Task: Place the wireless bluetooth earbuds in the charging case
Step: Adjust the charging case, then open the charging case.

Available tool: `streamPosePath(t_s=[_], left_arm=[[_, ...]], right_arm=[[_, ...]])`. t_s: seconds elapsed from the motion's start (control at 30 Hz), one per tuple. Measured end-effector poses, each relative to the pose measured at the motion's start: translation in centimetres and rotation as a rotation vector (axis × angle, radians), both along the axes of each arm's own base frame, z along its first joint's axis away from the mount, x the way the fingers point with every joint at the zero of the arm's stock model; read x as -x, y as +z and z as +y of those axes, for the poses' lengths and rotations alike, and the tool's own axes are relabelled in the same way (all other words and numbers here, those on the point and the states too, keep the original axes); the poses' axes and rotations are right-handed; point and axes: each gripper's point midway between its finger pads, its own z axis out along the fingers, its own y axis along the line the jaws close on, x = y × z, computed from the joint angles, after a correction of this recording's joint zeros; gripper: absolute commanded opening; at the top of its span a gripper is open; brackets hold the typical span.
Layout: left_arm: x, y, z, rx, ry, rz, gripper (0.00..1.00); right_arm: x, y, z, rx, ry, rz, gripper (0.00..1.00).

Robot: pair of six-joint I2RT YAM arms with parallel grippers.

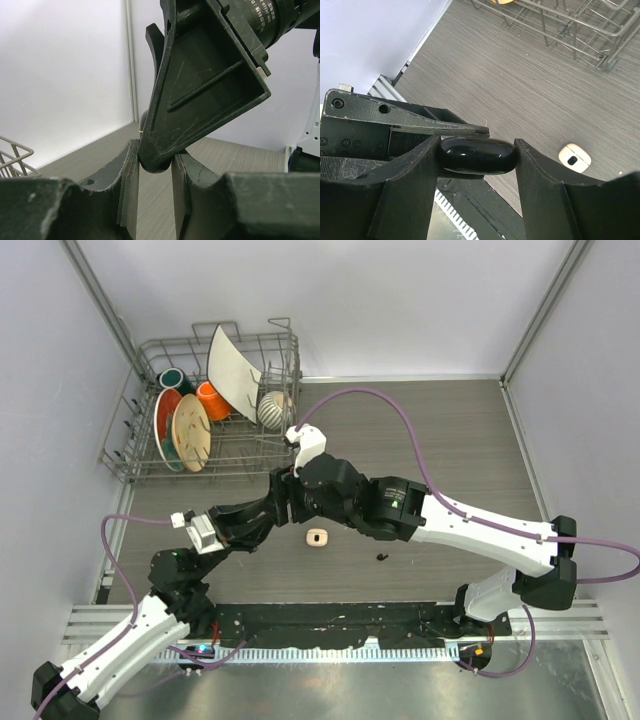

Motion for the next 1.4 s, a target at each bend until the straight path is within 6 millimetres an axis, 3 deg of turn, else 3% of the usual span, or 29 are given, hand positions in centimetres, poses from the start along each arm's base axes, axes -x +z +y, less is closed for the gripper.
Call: streamPosePath(t_s=[0.13,0.3,0.53,0.73,0.87,1.4], left_arm=[[0.0,0.1,0.1,0.009,0.005,-0.005,0.0],[0.0,-0.2,0.4,0.022,0.014,0.002,0.0],[0.1,-0.8,0.8,0.046,0.019,0.016,0.0],[0.2,-1.0,1.3,0.076,0.032,0.005,0.0],[0.4,-0.2,1.7,0.114,0.033,-0.017,0.0],[0.5,0.6,1.7,0.15,0.021,-0.023,0.0]], right_arm=[[0.0,0.1,0.1,-0.021,0.002,-0.007,0.72],[0.2,0.2,0.1,-0.042,0.006,-0.013,0.83],[-0.1,1.8,-0.9,-0.117,-0.007,-0.043,0.84],[-0.6,5.4,-4.0,-0.223,-0.018,-0.111,0.79],[-0.6,6.8,-5.4,-0.263,0.002,-0.138,0.75],[0.9,2.4,-2.8,-0.186,0.139,-0.057,0.7]])
